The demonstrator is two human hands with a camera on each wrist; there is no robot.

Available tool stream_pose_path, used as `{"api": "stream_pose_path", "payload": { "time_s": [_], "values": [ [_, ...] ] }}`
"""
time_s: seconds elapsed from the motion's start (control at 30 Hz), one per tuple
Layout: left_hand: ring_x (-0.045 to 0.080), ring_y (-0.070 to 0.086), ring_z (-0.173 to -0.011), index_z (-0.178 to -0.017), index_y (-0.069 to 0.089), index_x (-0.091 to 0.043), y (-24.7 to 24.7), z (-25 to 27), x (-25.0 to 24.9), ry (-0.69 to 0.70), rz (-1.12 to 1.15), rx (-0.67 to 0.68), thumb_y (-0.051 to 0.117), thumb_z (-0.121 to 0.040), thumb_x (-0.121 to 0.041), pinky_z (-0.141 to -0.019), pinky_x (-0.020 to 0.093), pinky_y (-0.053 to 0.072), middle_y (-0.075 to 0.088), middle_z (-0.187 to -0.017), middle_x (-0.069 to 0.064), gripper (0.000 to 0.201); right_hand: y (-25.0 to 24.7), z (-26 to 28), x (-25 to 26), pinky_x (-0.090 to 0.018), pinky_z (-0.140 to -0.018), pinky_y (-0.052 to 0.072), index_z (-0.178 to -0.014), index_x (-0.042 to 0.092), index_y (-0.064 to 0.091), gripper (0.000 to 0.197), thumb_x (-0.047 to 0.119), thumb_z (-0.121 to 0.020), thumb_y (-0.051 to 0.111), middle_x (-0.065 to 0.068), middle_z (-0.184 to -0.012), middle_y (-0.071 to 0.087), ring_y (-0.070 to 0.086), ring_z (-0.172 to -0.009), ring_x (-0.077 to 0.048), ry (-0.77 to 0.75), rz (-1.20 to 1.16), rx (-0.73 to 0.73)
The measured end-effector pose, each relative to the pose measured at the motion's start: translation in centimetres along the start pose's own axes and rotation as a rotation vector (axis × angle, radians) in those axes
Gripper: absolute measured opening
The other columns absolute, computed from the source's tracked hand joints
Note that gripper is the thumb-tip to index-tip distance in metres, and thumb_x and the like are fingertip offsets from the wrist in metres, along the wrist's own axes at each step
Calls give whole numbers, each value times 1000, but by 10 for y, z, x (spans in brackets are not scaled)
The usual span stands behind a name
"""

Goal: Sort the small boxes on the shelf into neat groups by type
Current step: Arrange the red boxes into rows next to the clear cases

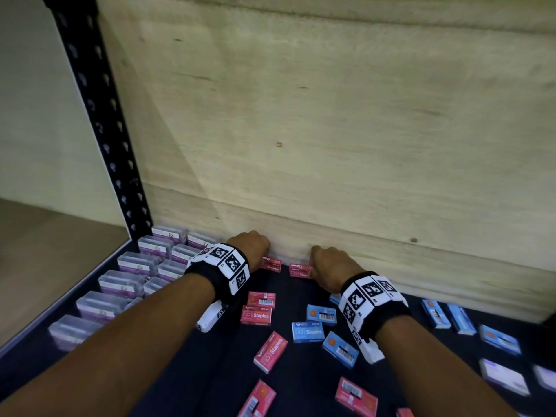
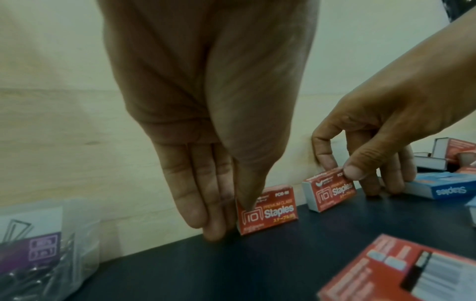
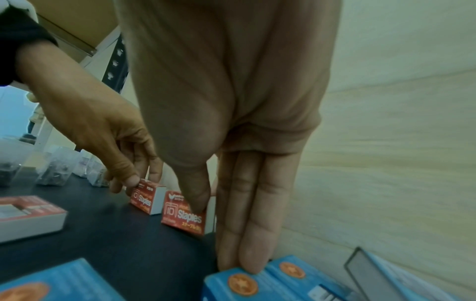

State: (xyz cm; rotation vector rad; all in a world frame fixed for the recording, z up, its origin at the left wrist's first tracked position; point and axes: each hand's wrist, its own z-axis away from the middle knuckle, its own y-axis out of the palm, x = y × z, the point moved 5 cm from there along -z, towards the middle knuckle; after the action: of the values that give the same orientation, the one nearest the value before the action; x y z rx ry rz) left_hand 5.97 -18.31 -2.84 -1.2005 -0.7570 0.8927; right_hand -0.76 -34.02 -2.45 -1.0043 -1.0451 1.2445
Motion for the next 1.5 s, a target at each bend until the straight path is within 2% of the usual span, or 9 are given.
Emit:
{"api": "stream_pose_path", "payload": {
  "time_s": [0.43, 0.6, 0.67, 0.77, 0.93, 1.07, 1.17, 1.33, 1.5],
  "values": [
    [29, 59, -109, -126, 55, -16, -9, 13, 3, -5, 9, -38, 57, -93, -17, -85, 36, 49, 56, -123, 11, 33, 2, -3, 5, -37, -91, 44, -134, 2, 42, 40, 12, -97, 54, -18, -130, 54, 54, -119, -34, 36, 9, -25],
    [26, 62, -100, -112, 62, -16, -23, 32, -1, 32, -18, -29, 62, -91, -22, -82, 35, 52, 62, -113, 5, 22, -3, 7, 1, -32, -79, 41, -133, 4, 39, 45, 24, -98, 57, -18, -125, 56, 57, -112, -33, -14, -66, 13],
    [22, 63, -96, -107, 67, -17, -20, 39, -5, 85, 37, 41, 65, -89, -26, -82, 33, 53, 66, -109, 1, 20, -4, 14, -3, -31, -76, 41, -129, 8, 41, 42, 30, -97, 58, -15, -120, 58, 59, -106, -30, -45, -91, 45],
    [14, 62, -97, -112, 69, -20, -10, 49, -10, 157, 112, 175, 69, -88, -32, -80, 25, 48, 68, -111, -4, 27, -8, 27, -11, -33, -83, 47, -116, 17, 52, 27, 30, -94, 61, -7, -115, 61, 60, -101, -25, -75, -109, 69],
    [11, 62, -93, -110, 70, -22, 2, 52, -13, 173, 134, 195, 74, -83, -30, -85, 27, 51, 69, -108, -7, 28, -1, 48, 4, -34, -87, 54, -97, 24, 62, 13, 23, -87, 71, 6, -94, 72, 68, -91, -16, -210, -199, 216],
    [7, 62, -86, -98, 75, -23, 4, 52, -5, 174, 154, 176, 77, -80, -30, -83, 28, 53, 72, -100, -7, 19, 7, 65, 31, -27, -76, 51, -108, 24, 65, 24, 24, -85, 74, 9, -87, 68, 64, -78, -12, -338, -202, 269],
    [7, 59, -82, -102, 74, -22, 4, 54, -2, 185, 130, 164, 76, -80, -28, -80, 25, 51, 72, -102, -6, 23, 13, 74, 51, -22, -66, 43, -120, 27, 64, 37, 26, -84, 75, 9, -94, 64, 55, -68, -4, -433, -147, 280],
    [5, 56, -78, -107, 73, -23, 2, 59, -1, 222, 139, 162, 76, -80, -29, -77, 23, 49, 72, -100, -8, 27, 24, 77, 63, -30, -81, 49, -121, 33, 64, 44, 30, -80, 79, 8, -99, 64, 57, -82, -9, -479, -124, 297],
    [2, 59, -76, -104, 76, -25, 4, 59, 1, 254, 147, 203, 79, -77, -33, -83, 27, 54, 74, -98, -8, 28, 26, 75, 65, -26, -73, 43, -118, 30, 65, 43, 29, -78, 81, 5, -99, 64, 56, -81, -10, -484, -113, 283]
  ]
}}
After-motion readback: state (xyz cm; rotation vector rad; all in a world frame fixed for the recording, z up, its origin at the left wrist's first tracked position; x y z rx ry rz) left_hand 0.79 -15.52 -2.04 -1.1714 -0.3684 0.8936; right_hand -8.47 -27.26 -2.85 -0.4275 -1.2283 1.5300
